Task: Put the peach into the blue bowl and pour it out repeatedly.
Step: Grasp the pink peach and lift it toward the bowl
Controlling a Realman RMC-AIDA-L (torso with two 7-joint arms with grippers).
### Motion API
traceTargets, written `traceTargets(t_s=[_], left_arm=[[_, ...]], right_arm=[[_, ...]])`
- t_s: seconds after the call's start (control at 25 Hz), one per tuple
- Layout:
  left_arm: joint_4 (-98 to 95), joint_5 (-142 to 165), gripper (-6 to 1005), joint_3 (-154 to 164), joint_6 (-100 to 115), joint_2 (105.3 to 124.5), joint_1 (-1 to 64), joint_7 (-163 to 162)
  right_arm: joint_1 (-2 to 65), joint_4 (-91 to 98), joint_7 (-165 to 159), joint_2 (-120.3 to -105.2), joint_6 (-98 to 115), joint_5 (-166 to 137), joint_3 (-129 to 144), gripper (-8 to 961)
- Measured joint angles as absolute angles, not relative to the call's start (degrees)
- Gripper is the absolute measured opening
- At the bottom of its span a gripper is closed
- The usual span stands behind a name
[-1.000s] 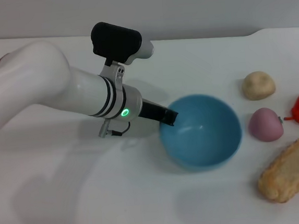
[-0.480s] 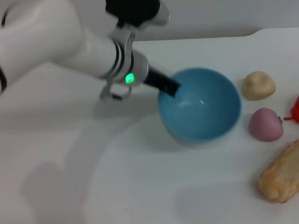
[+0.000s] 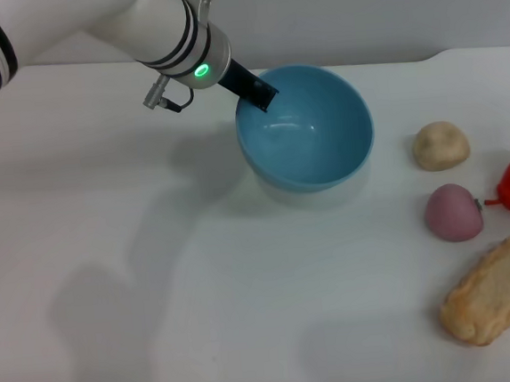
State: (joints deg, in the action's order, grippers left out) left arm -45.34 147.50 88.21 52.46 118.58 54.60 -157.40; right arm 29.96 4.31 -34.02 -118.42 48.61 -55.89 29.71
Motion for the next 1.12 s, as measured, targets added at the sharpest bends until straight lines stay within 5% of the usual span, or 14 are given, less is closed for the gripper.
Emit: traceTargets(t_s=[0.52,0.8,1.12], left_arm=[[-44.6,145.1,-2,87.6,50.2,118.67,53.5,-158.2],[-44.6,144.9,-1,87.3,49.5,118.65,54.0,-158.4],[-44.6,144.9,-1,87.2,48.0,118.61,53.9,-158.4]], right_arm=[[29.5,41.0,-95.2,-118.65,39.0,-96.6,48.9,684],[35.1,50.4,-132.7,-117.50,58.3,-134.8,46.3,685],[37.6,56.4,-136.9,-118.31,75.6,-145.5,46.3,685]])
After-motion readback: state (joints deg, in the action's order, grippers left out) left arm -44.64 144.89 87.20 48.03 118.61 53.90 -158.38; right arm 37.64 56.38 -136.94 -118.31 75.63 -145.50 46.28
